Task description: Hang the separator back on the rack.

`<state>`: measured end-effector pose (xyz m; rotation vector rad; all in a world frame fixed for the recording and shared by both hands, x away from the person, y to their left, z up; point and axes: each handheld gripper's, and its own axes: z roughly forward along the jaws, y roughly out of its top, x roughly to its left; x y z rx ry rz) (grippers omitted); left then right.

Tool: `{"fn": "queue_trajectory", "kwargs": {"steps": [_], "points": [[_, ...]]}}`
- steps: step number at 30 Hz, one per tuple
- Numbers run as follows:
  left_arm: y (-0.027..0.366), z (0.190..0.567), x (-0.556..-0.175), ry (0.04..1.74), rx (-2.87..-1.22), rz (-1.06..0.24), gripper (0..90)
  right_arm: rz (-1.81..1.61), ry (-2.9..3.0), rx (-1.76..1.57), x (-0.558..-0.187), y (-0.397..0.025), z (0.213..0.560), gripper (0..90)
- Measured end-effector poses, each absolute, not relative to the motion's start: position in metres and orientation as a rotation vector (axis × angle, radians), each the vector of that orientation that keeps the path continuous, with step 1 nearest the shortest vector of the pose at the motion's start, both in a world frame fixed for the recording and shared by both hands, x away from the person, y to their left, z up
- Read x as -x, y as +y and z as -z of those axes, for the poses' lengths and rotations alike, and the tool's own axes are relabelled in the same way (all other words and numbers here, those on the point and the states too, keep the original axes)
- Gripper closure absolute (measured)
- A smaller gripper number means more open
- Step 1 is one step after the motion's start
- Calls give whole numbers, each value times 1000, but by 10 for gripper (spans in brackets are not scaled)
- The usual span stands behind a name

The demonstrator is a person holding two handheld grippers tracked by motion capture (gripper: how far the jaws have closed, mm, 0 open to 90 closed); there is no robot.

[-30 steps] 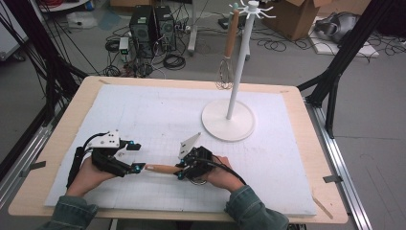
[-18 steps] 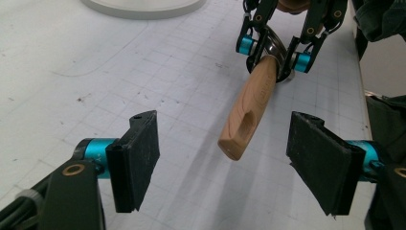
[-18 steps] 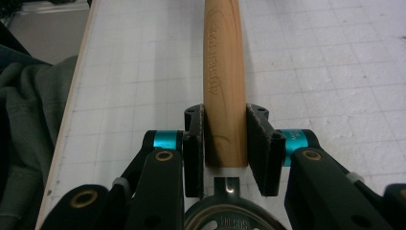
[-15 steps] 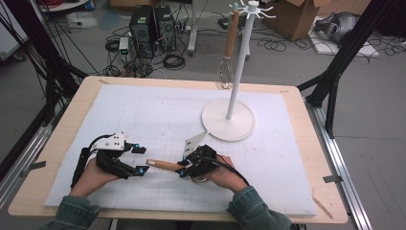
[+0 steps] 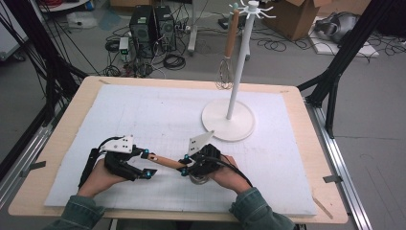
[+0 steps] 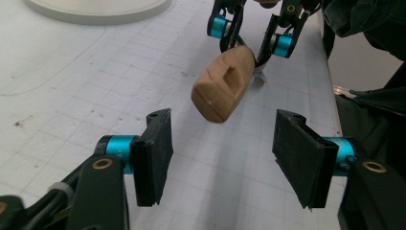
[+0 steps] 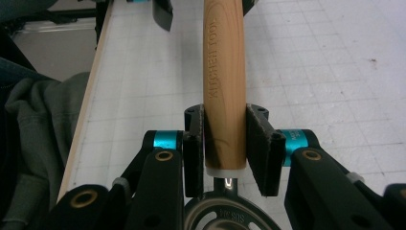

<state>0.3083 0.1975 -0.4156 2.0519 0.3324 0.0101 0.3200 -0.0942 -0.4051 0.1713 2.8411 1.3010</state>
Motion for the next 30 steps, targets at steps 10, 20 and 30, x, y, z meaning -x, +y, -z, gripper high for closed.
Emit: {"fn": "queue_trajectory", "kwargs": {"steps": [10,20,30], "points": [[184,412,-310,343,-1997,18,485,-1356,2801,-174,-317,-96,400,703],[176,402,-313,371,-1959,28,521,-1391,2769,-204,-317,-97,398,702],[169,396,-314,384,-1940,20,615,-1406,2740,-213,-316,-98,396,702]]}}
